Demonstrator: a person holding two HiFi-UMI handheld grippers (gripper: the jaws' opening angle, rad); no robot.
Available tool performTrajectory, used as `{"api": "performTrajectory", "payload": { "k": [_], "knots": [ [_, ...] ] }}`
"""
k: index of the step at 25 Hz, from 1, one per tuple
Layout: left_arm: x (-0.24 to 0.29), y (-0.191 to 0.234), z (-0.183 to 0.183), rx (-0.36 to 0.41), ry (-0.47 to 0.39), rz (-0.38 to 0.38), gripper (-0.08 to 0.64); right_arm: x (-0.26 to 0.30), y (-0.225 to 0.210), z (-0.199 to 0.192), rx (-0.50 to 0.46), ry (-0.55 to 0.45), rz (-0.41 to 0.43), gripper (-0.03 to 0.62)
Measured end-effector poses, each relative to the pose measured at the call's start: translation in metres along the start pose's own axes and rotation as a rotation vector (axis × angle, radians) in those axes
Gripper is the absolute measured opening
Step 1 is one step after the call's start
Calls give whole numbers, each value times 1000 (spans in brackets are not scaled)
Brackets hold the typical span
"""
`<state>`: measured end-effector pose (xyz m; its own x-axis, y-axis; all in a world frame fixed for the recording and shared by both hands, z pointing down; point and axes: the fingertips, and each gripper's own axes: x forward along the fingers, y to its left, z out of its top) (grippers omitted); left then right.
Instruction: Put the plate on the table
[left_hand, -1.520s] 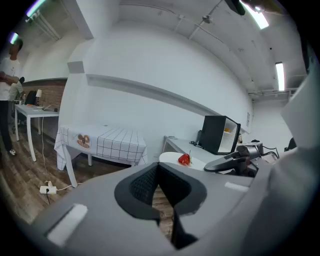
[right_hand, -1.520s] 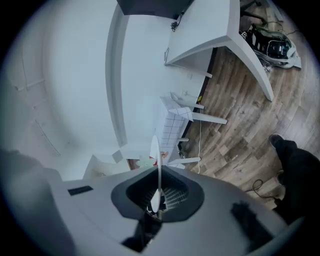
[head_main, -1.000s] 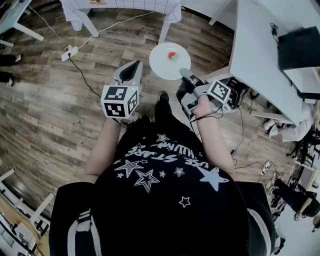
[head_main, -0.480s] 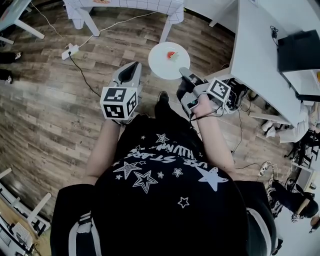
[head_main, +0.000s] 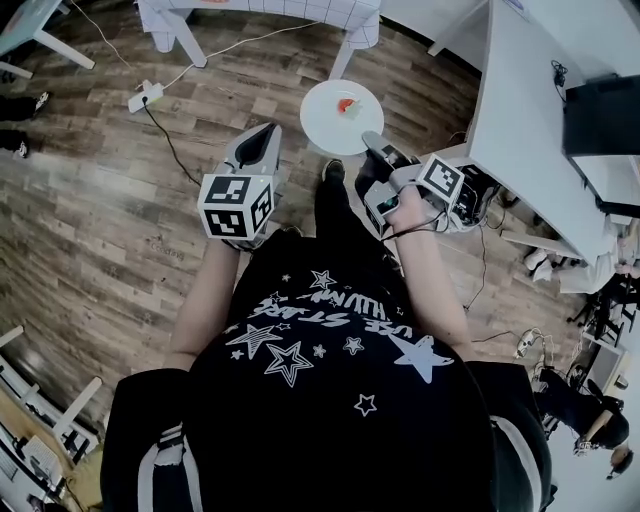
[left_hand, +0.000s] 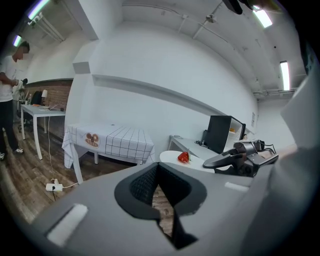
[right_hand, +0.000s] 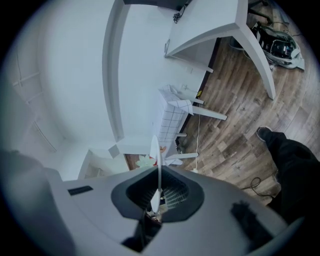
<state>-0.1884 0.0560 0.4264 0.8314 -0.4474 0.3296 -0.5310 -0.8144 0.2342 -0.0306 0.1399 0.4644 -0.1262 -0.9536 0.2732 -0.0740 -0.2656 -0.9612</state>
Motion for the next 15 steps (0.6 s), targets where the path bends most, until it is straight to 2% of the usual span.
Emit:
{"api": "performTrajectory", "payload": {
  "k": [4,8,15],
  "knots": [
    [17,5,2,-1,20,6,9,13,-5,15,13,10,-14,21],
    [59,13,21,-5,34,19,9,39,2,56,23,18,-16,21],
    [89,17,38,15,9,29,9,63,13,93,-3,19,19,21]
  ]
}}
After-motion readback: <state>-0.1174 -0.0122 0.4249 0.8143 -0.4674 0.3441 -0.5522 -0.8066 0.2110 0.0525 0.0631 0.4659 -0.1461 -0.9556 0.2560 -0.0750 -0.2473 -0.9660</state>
